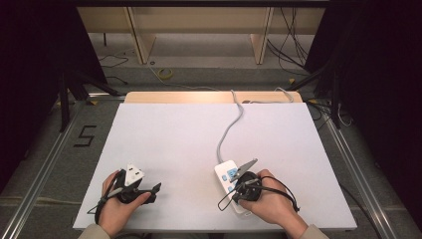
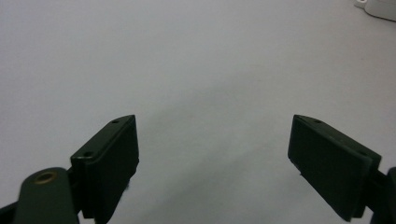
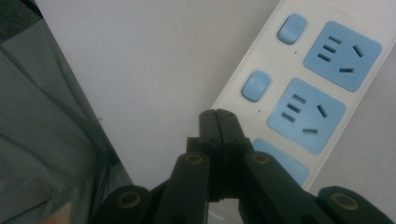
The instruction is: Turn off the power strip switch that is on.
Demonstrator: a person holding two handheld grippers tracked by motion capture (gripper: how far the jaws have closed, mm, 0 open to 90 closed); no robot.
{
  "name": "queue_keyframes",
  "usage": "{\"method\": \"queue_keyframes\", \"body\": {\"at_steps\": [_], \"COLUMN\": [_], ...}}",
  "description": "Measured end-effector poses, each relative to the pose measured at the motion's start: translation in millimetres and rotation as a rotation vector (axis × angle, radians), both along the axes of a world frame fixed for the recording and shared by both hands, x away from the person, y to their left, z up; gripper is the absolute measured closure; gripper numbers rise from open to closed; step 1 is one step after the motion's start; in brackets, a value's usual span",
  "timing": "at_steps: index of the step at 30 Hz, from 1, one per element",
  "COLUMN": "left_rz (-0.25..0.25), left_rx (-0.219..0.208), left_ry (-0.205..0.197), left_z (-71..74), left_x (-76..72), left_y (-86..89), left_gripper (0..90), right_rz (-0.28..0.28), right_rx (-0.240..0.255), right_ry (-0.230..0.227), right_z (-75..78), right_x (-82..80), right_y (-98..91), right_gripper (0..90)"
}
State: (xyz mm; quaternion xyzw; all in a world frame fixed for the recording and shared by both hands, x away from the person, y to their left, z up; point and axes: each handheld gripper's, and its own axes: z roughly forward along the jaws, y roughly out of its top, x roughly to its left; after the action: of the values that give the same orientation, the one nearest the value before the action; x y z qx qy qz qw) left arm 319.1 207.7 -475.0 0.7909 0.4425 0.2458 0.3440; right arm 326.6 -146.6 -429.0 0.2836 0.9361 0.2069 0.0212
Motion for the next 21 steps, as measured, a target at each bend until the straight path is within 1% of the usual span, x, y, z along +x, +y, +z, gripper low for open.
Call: {"method": "queue_keyframes", "body": {"at_steps": [11,21], "left_rz": [0.001,0.001], "left_rx": [-0.002,-0.001], "left_ry": [0.002,-0.002], "left_z": [-0.2,0.0], "left_x": [0.0,0.1], "left_y": [-0.1,-0.1], "left_gripper": [16.0,16.0], "right_rz": [-0.004,-0.002], "right_rx": [-0.026,-0.035], "right_ry": [0.005,0.002], "right_z": [-3.7,-5.0], "right_x": [1.6,1.6], "right_y": [1.2,2.4], "right_gripper": [90.0,90.0]}}
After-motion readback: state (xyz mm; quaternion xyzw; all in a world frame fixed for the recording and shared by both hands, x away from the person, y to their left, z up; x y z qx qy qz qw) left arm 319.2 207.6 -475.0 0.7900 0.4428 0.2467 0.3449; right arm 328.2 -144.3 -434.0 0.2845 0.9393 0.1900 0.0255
